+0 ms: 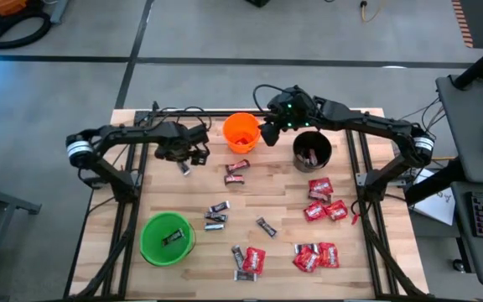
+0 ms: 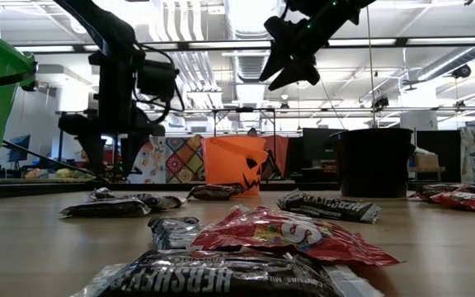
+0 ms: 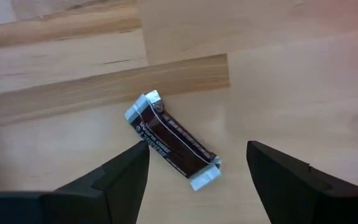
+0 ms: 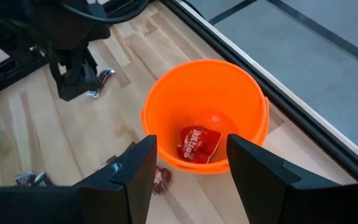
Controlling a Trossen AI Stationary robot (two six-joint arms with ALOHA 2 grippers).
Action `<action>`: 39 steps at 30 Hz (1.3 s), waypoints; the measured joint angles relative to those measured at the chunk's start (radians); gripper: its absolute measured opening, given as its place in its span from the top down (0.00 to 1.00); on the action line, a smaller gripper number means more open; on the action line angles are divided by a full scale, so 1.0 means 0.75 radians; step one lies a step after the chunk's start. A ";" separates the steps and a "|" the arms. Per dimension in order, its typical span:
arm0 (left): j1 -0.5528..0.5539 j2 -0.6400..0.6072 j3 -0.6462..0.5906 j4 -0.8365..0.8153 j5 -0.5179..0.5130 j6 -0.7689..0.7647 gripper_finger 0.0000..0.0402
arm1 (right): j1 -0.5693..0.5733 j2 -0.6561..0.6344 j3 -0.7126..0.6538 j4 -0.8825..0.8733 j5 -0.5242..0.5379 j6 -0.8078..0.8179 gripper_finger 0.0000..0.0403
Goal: Sort candy
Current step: Put the black chocolate into the green bucket
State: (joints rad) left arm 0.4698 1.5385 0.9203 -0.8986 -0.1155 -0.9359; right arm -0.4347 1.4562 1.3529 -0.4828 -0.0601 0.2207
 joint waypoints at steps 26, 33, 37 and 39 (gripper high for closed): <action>0.053 0.030 -0.196 0.214 0.014 -0.056 0.60 | 0.000 0.000 -0.001 -0.059 0.001 -0.065 0.53; 0.054 0.034 -0.162 0.211 0.001 -0.021 0.85 | 0.000 0.001 -0.001 -0.059 0.000 -0.061 0.53; 0.054 0.034 -0.150 0.213 0.000 -0.007 0.91 | 0.000 0.001 -0.001 -0.059 0.000 -0.061 0.53; 0.054 0.034 -0.141 0.213 0.002 0.003 0.92 | 0.000 0.001 -0.001 -0.060 0.000 -0.061 0.53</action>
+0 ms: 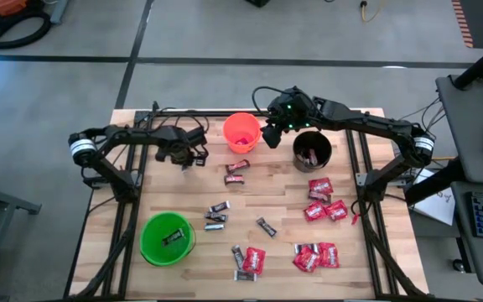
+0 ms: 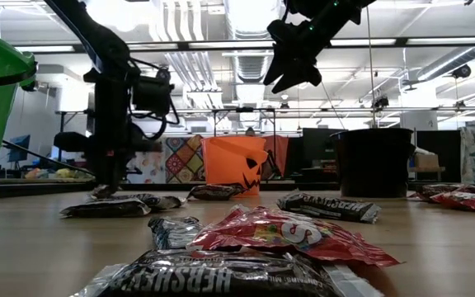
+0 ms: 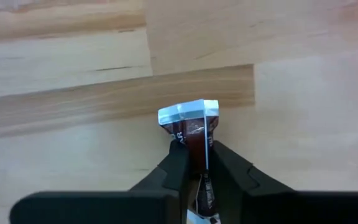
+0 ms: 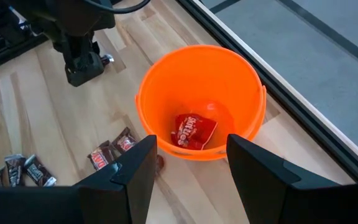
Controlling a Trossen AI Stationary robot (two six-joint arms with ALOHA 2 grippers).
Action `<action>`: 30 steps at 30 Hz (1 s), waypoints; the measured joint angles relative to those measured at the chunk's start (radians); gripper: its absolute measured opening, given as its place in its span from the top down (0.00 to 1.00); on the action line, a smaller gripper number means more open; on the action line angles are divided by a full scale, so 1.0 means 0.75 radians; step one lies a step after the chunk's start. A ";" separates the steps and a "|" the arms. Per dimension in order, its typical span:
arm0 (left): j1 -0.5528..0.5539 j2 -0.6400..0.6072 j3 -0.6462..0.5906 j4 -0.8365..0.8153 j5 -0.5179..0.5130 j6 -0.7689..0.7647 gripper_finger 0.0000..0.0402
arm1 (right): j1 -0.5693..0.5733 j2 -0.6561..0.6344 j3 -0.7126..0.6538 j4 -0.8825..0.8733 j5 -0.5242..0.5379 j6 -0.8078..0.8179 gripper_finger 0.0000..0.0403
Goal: Sort candy
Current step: Put the black chocolate into the green bucket
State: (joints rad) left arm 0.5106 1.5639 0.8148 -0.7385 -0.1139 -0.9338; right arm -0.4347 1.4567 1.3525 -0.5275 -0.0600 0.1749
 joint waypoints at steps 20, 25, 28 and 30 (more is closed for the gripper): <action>-0.262 -0.525 0.647 -0.659 0.756 0.606 0.93 | 0.000 -0.002 -0.001 -0.087 -0.012 0.013 0.53; -0.599 -0.656 0.711 -0.687 0.606 0.508 0.93 | 0.001 -0.004 -0.001 -0.097 -0.123 0.061 0.53; -0.817 -0.681 0.687 -0.686 0.542 0.406 0.93 | 0.001 -0.007 -0.001 -0.099 -0.193 0.114 0.53; -0.955 -0.676 0.655 -0.666 0.527 0.366 0.95 | 0.001 -0.009 -0.001 -0.101 -0.234 0.155 0.53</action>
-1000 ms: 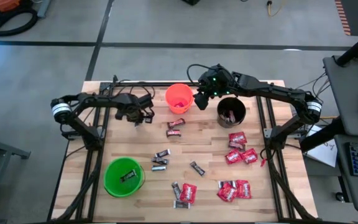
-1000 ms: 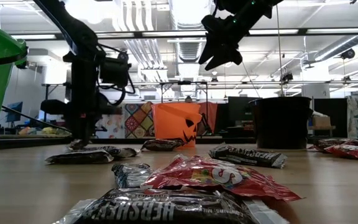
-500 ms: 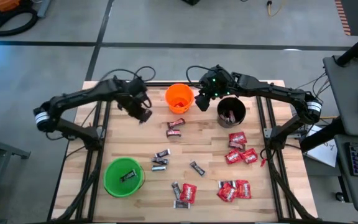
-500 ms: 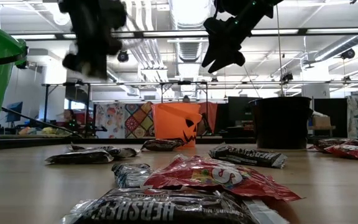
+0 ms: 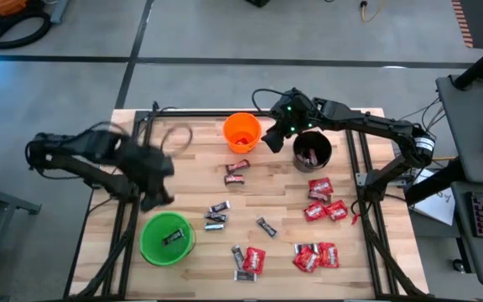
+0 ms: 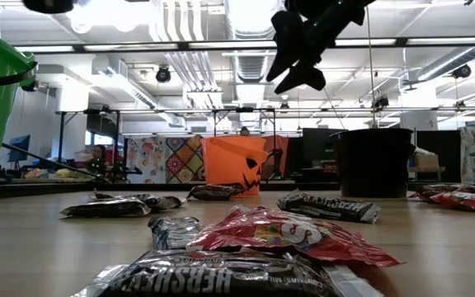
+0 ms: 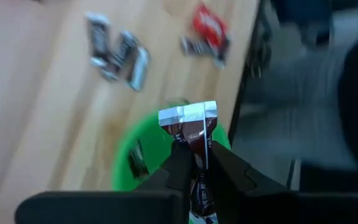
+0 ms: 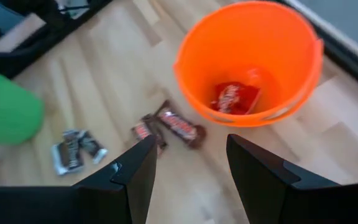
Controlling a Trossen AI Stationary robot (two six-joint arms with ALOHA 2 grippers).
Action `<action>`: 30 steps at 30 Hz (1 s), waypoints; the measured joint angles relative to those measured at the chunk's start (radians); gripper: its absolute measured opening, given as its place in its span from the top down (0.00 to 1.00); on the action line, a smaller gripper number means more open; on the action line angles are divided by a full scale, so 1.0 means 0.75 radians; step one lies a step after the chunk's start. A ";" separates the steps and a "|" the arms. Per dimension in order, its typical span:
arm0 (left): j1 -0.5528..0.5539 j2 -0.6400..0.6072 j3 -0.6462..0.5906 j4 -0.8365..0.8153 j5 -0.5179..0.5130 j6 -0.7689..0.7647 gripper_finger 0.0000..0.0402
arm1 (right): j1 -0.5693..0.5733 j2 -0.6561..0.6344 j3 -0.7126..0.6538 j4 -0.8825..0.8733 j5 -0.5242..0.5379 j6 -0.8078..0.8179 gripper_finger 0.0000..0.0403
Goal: Sort candy
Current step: Put the black chocolate into the green bucket
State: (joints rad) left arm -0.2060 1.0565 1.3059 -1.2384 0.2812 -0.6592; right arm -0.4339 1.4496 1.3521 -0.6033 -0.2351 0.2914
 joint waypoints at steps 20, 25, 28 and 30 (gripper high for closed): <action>-0.390 0.209 -0.327 0.127 -0.097 0.150 0.97 | 0.094 -0.123 0.000 -0.262 -0.187 0.227 0.53; -0.390 0.245 -0.327 0.145 -0.107 0.227 0.94 | 0.137 -0.227 0.000 -0.312 -0.190 0.348 0.53; -0.390 0.269 -0.327 0.145 -0.121 0.244 0.93 | 0.164 -0.285 0.000 -0.315 -0.190 0.436 0.53; -0.389 0.287 -0.327 0.148 -0.121 0.243 0.93 | 0.184 -0.319 0.000 -0.314 -0.190 0.490 0.53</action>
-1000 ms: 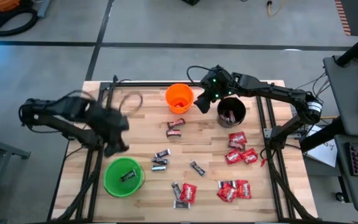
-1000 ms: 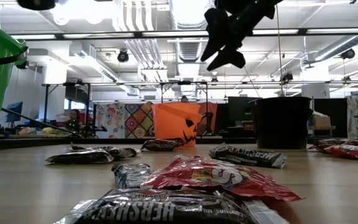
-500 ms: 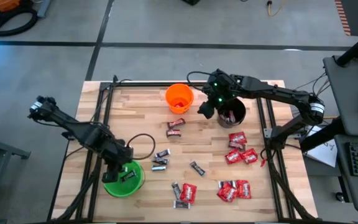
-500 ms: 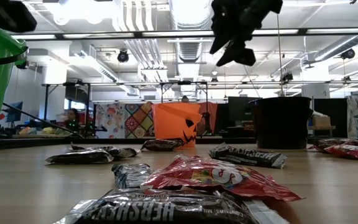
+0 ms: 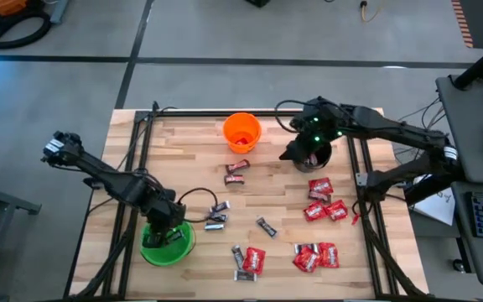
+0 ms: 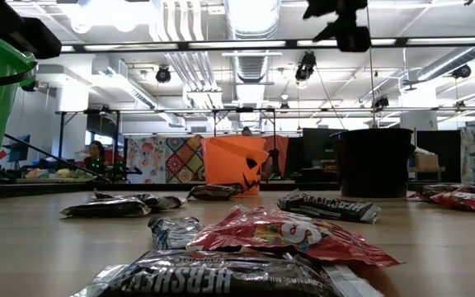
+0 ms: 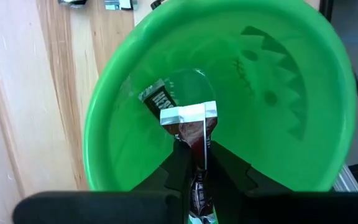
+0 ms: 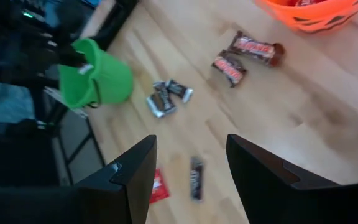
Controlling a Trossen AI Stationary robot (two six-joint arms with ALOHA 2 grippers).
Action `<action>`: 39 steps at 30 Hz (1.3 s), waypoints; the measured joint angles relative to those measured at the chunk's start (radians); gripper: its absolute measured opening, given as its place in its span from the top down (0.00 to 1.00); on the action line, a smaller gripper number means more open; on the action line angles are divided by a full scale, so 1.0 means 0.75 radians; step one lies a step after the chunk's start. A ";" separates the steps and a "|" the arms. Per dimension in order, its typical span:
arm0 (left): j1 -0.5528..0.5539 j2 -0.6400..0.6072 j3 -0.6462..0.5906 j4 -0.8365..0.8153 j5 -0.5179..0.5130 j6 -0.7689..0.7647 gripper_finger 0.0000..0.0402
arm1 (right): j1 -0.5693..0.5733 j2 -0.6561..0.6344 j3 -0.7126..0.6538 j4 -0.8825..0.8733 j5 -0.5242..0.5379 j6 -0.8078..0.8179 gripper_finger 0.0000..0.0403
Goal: Sort candy
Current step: Put the black chocolate into the green bucket, then put the red candy into the orange bucket
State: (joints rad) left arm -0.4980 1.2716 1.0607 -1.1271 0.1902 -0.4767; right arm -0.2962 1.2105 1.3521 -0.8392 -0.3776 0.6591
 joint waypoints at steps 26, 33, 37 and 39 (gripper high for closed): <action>0.011 0.000 0.209 -0.020 0.110 0.197 0.65 | 0.524 -0.071 0.000 -0.287 -0.144 0.762 0.48; 0.121 -0.062 0.291 -0.095 -0.127 0.423 0.68 | 0.644 -0.011 -0.025 -0.560 0.035 0.832 0.34; 0.267 -0.122 0.275 -0.060 -0.140 0.519 0.71 | 0.686 0.009 -0.078 -0.559 0.095 0.837 0.28; 0.351 -0.162 0.265 0.009 -0.140 0.567 0.72 | 0.699 0.025 -0.103 -0.558 0.128 0.847 0.27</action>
State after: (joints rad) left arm -0.2347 1.1498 1.2595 -1.1202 0.0854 -0.0513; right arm 0.2279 1.2292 1.2748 -1.2573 -0.2820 1.2945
